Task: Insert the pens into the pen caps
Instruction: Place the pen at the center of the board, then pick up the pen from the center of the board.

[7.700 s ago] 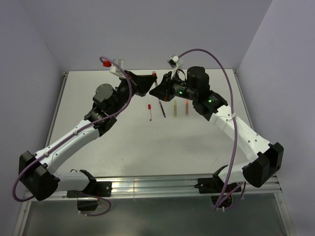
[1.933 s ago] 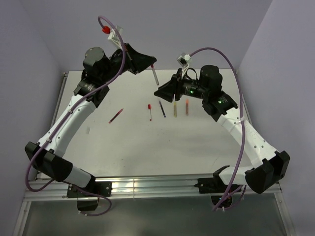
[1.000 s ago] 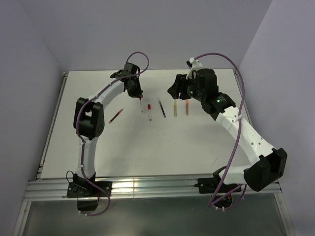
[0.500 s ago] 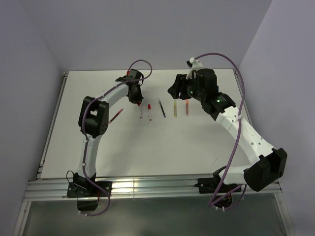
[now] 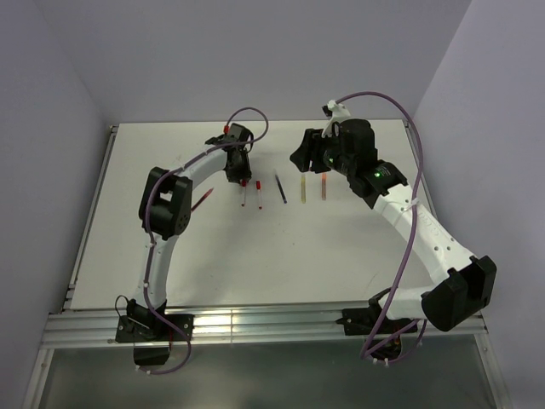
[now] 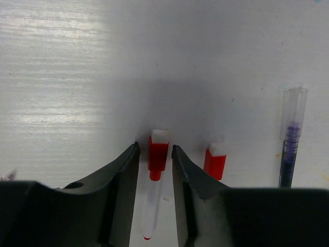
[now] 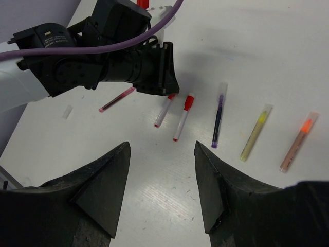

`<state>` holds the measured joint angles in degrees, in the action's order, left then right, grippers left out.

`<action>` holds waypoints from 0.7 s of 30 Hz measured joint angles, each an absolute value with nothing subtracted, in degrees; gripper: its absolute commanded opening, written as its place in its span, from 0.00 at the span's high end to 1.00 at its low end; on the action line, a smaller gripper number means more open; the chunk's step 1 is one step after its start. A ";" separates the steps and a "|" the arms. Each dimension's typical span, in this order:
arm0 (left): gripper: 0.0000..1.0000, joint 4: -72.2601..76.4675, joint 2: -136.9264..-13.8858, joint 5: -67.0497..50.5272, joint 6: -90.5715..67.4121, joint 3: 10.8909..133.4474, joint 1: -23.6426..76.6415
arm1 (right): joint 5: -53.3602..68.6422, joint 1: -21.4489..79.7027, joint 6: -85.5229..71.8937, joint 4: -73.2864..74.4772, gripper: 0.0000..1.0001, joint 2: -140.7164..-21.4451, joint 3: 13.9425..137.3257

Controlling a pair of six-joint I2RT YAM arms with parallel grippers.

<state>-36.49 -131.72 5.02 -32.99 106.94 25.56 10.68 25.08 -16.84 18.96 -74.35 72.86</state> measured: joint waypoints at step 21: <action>0.59 -36.95 -114.87 16.32 -29.28 94.96 25.74 | 11.22 25.08 -17.02 19.35 0.40 -74.39 72.86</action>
